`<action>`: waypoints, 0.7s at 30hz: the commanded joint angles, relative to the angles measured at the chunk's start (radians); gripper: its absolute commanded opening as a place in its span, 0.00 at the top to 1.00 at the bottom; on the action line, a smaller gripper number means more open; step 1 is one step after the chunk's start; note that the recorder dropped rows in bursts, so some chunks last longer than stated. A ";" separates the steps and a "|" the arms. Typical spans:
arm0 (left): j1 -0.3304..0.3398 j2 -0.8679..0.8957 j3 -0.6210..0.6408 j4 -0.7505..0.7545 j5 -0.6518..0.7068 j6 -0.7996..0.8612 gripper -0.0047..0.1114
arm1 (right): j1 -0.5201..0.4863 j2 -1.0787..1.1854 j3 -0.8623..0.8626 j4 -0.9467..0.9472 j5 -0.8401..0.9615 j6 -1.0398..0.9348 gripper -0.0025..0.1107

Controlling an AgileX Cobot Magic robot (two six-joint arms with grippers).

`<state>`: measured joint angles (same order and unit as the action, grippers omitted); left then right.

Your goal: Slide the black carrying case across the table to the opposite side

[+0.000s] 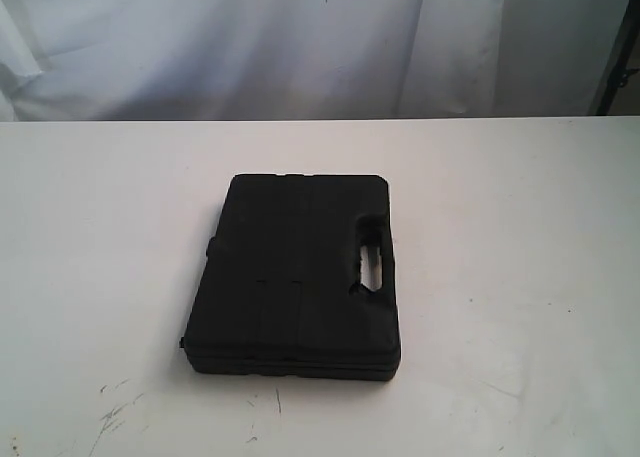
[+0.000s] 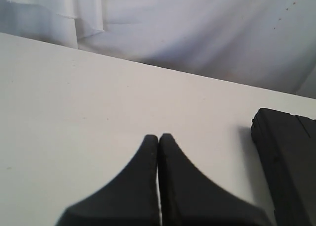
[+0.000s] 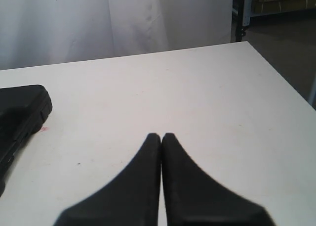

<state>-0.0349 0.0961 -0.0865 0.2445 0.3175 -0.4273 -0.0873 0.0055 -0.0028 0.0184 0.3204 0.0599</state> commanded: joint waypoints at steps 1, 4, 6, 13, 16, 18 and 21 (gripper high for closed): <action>0.001 -0.050 0.031 -0.132 0.003 0.223 0.96 | 0.000 -0.006 0.003 0.004 -0.011 0.000 0.98; 0.001 -0.096 0.068 -0.292 0.003 0.427 0.96 | 0.000 -0.006 0.003 0.004 -0.011 0.000 0.98; 0.001 -0.096 0.086 -0.339 -0.001 0.474 0.96 | 0.000 -0.006 0.003 0.004 -0.011 0.000 0.98; 0.001 -0.096 0.086 -0.286 -0.004 0.474 0.96 | 0.000 -0.006 0.003 0.004 -0.011 0.000 0.98; 0.001 -0.096 0.086 -0.287 -0.004 0.452 0.96 | 0.000 -0.006 0.003 0.004 -0.011 0.000 0.98; 0.001 -0.096 0.086 -0.278 -0.004 0.452 0.96 | 0.000 -0.006 0.003 0.004 -0.011 0.000 0.98; 0.001 -0.096 0.086 -0.250 -0.004 0.452 0.96 | 0.000 -0.006 0.003 0.004 -0.011 0.000 0.98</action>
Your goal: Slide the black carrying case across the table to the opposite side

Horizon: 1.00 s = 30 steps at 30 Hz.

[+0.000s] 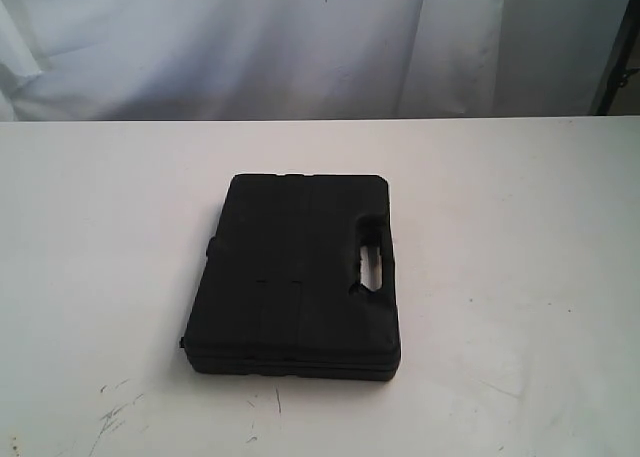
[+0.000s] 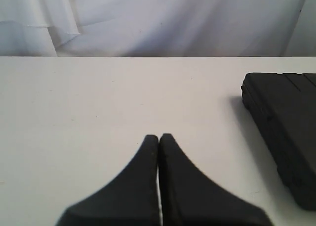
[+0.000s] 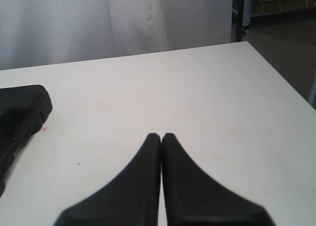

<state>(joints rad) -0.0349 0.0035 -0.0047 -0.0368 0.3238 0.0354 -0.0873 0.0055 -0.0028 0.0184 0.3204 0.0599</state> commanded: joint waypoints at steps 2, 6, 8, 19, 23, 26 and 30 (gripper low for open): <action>0.001 -0.004 0.005 0.047 -0.009 -0.011 0.96 | 0.000 -0.006 0.003 0.004 -0.011 0.000 0.98; 0.041 -0.004 0.005 0.046 0.002 -0.035 0.96 | 0.000 -0.006 0.003 0.004 -0.011 0.000 0.98; 0.046 -0.004 0.005 0.046 0.035 -0.058 0.96 | 0.000 -0.006 0.003 0.004 -0.011 0.000 0.98; 0.046 -0.004 0.005 0.046 0.021 -0.058 0.96 | 0.000 -0.006 0.003 0.004 -0.011 0.000 0.98; 0.046 -0.004 0.005 0.046 0.021 -0.058 0.96 | 0.000 -0.006 0.003 0.004 -0.011 0.000 0.98; 0.046 -0.004 0.005 0.046 0.021 -0.058 0.96 | 0.000 -0.006 0.003 0.004 -0.011 0.000 0.98; 0.046 -0.004 0.005 0.046 0.021 -0.058 0.96 | 0.000 -0.006 0.003 0.004 -0.011 0.000 0.98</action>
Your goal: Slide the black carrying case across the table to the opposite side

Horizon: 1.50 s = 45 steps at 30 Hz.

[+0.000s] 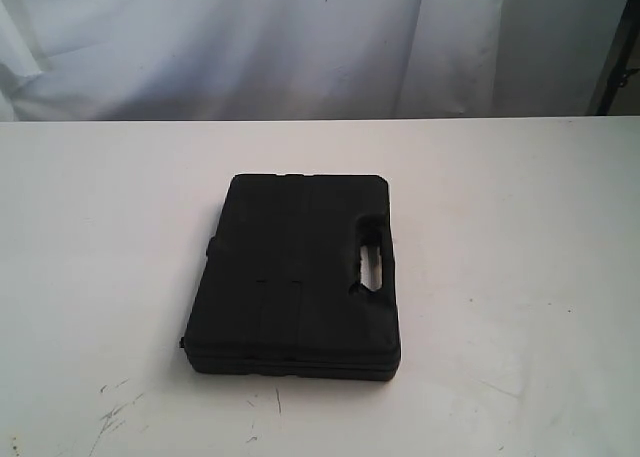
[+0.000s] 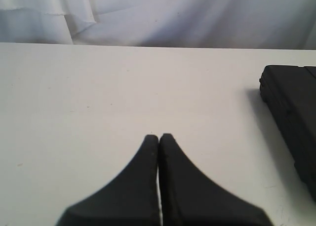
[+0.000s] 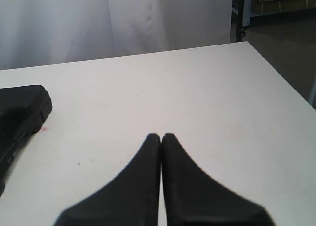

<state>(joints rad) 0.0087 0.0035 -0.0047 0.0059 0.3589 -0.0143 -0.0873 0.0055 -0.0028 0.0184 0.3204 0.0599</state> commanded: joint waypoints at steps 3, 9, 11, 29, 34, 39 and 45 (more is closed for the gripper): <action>0.003 -0.004 0.005 0.003 -0.014 -0.009 0.96 | 0.000 -0.006 0.003 0.004 -0.011 0.000 0.98; 0.003 -0.004 0.005 0.003 -0.014 -0.009 0.96 | 0.000 -0.006 0.003 0.004 -0.011 0.000 0.98; 0.003 -0.004 0.005 0.003 -0.014 -0.009 0.96 | 0.000 -0.006 0.003 0.004 -0.011 0.000 0.98; 0.003 -0.004 0.005 0.003 -0.014 -0.009 0.96 | 0.000 -0.006 0.003 -0.003 -0.628 0.000 0.98; 0.003 -0.004 0.005 0.003 -0.014 -0.009 0.96 | 0.000 -0.006 -0.012 -0.003 -0.708 0.009 0.98; 0.003 -0.004 0.005 0.003 -0.014 -0.009 0.96 | 0.000 0.031 -0.137 -0.003 -0.685 0.038 0.98; 0.003 -0.004 0.005 0.003 -0.014 -0.009 0.96 | 0.000 0.234 -0.357 -0.003 -0.492 0.034 0.98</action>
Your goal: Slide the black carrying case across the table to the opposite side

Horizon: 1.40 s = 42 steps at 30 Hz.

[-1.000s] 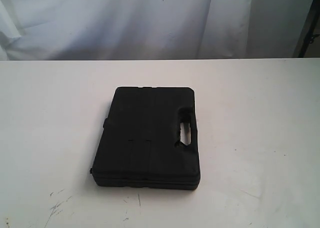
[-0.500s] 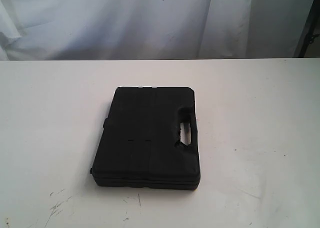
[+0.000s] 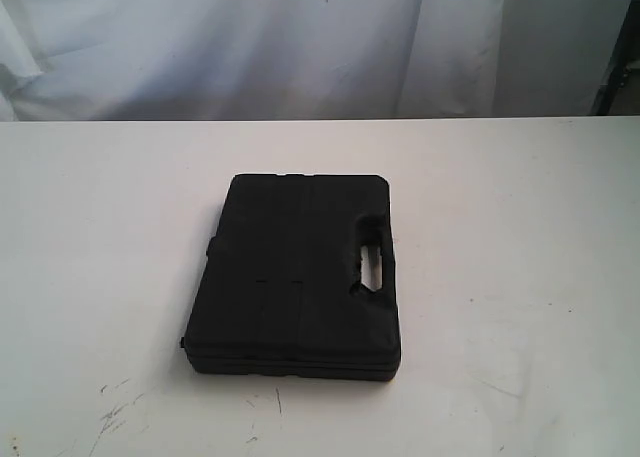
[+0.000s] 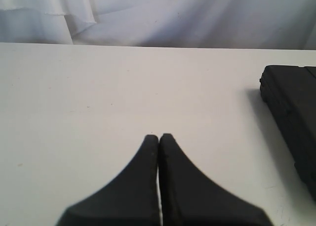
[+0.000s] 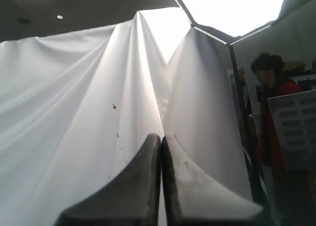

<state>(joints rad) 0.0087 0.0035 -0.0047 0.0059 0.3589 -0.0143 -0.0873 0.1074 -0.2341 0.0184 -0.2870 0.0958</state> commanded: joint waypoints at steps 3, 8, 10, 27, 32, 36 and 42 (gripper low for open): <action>0.003 -0.004 0.005 0.003 -0.014 -0.009 0.96 | 0.007 0.260 -0.218 -0.003 0.163 0.001 0.98; 0.003 -0.004 0.005 0.003 -0.014 -0.009 0.96 | 0.067 0.479 -0.367 -0.003 0.344 0.001 0.98; 0.003 -0.004 0.005 0.003 -0.014 -0.009 0.96 | 0.103 0.569 -0.423 -0.003 0.455 -0.002 0.98; 0.003 -0.004 0.005 0.003 -0.014 -0.009 0.96 | 0.207 0.898 -0.486 0.146 0.938 -0.013 0.98; 0.003 -0.004 0.005 0.003 -0.014 -0.009 0.96 | 0.207 0.898 -0.488 0.225 0.867 -0.145 0.98; 0.003 -0.004 0.005 0.003 -0.014 -0.009 0.96 | 0.212 0.943 -0.537 0.289 0.911 -0.159 0.98; 0.003 -0.004 0.005 0.003 -0.014 -0.009 0.96 | 0.294 1.092 -0.676 0.260 1.001 -0.106 0.98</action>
<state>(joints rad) 0.0087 0.0035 -0.0047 0.0059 0.3589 -0.0143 0.1700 1.1402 -0.8473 0.2870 0.6755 -0.0408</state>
